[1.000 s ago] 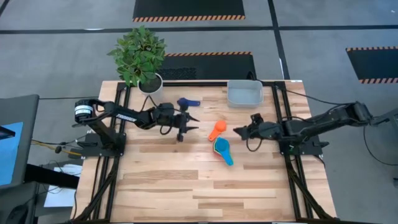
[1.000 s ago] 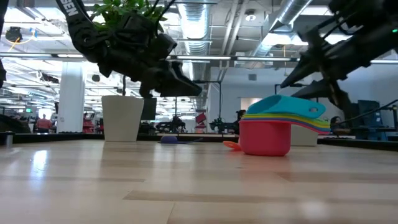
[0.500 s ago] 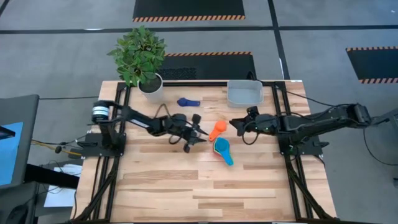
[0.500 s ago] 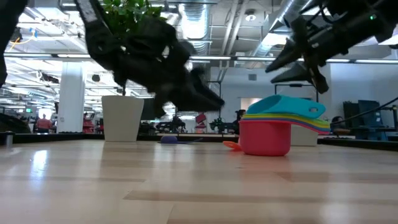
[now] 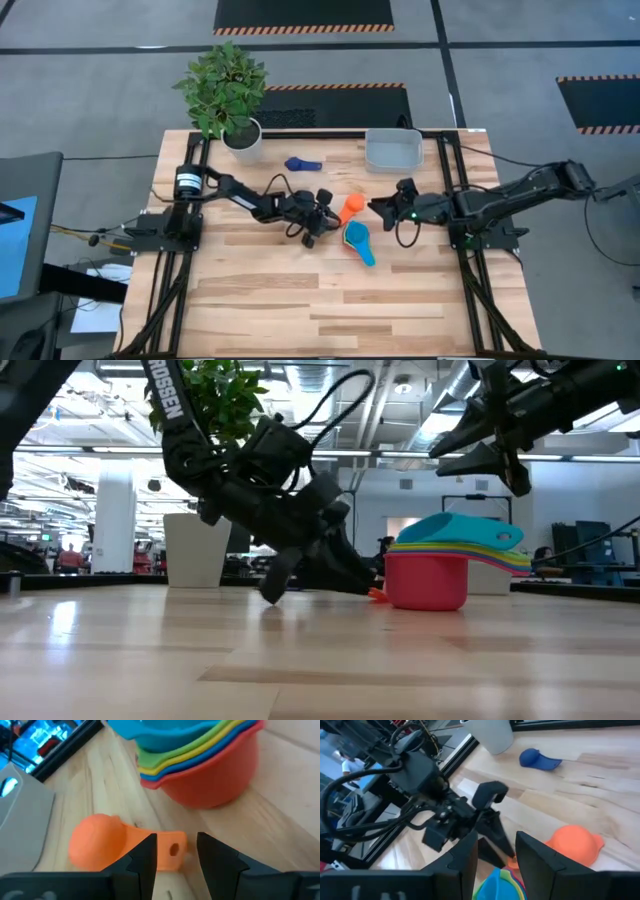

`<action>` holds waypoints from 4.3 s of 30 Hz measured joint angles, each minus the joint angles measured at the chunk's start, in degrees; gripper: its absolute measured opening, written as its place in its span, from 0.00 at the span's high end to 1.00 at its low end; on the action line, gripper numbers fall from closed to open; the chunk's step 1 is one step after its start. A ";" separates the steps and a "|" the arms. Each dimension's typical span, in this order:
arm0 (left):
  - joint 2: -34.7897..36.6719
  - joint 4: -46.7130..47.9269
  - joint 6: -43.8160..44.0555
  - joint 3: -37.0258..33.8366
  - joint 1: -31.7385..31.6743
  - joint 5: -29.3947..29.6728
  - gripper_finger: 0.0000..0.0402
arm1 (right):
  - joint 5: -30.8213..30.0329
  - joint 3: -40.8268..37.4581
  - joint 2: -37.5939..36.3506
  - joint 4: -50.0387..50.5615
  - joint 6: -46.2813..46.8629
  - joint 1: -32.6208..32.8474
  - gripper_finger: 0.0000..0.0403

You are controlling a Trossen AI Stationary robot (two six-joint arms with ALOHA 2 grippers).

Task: Nest measuring cups in basket
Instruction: Stack the orange measuring cup on top of the light blue measuring cup

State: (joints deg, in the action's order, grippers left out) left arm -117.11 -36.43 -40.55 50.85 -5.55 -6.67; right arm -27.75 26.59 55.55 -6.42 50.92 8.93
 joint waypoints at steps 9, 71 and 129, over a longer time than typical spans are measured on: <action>-1.76 8.67 0.46 5.34 -0.23 1.40 0.68 | -1.03 0.00 0.00 -0.75 0.48 1.58 0.62; 21.21 -53.04 57.58 -14.57 -1.74 -4.72 1.00 | -8.25 13.88 41.08 -82.06 -33.42 1.39 0.58; 26.92 -26.98 49.17 -16.24 -12.50 -22.58 0.82 | 62.40 19.04 27.32 20.74 6.95 -12.10 0.93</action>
State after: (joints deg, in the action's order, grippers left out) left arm -90.19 -63.41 8.62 34.61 -18.04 -29.26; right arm 34.65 45.63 82.87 14.32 57.86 -3.17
